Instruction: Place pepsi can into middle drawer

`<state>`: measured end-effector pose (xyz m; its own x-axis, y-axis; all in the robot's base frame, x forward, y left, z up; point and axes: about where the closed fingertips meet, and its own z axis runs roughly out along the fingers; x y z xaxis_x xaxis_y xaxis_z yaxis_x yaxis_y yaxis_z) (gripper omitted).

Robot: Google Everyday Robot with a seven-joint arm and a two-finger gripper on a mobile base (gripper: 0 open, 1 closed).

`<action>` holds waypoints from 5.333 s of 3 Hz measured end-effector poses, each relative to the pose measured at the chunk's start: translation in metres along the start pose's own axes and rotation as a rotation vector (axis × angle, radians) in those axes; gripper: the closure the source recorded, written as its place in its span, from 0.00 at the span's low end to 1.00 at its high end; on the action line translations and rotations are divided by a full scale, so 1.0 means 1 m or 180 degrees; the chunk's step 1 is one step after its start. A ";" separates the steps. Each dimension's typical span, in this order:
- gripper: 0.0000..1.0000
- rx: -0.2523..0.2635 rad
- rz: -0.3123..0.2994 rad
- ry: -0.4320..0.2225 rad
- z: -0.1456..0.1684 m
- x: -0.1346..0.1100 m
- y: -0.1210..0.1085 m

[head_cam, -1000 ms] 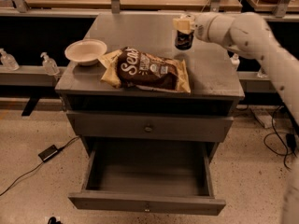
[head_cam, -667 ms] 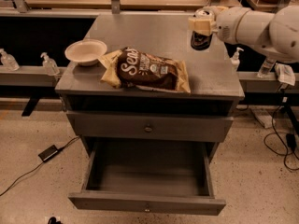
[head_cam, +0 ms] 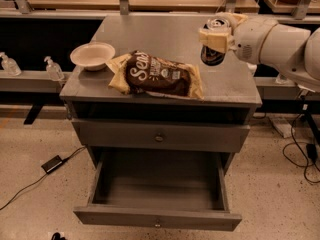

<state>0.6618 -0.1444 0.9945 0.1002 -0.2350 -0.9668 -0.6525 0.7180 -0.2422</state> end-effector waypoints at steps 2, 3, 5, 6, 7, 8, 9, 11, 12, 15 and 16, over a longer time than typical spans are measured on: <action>1.00 -0.0522 0.0331 -0.0248 -0.024 0.029 0.049; 1.00 -0.1063 0.0494 -0.0398 -0.076 0.036 0.118; 1.00 -0.1172 0.0624 -0.0478 -0.151 0.056 0.173; 1.00 -0.1195 0.0548 -0.0433 -0.140 0.069 0.171; 1.00 -0.1354 0.0520 -0.0368 -0.113 0.113 0.171; 1.00 -0.1579 0.0512 -0.0171 -0.081 0.189 0.176; 1.00 -0.1910 0.0653 0.0222 -0.072 0.303 0.199; 1.00 -0.2106 0.0799 0.0445 -0.081 0.375 0.217; 1.00 -0.2197 0.0740 0.0273 -0.071 0.385 0.228; 0.82 -0.2100 0.0566 0.0117 -0.001 0.496 0.257; 0.59 -0.2111 0.0570 0.0118 0.001 0.497 0.259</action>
Offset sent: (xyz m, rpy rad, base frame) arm -0.1886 0.0402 -0.0353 0.3142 -0.0109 0.5304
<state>0.5430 -0.0748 0.4513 -0.0702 -0.1809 -0.9810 -0.9797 0.1978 0.0337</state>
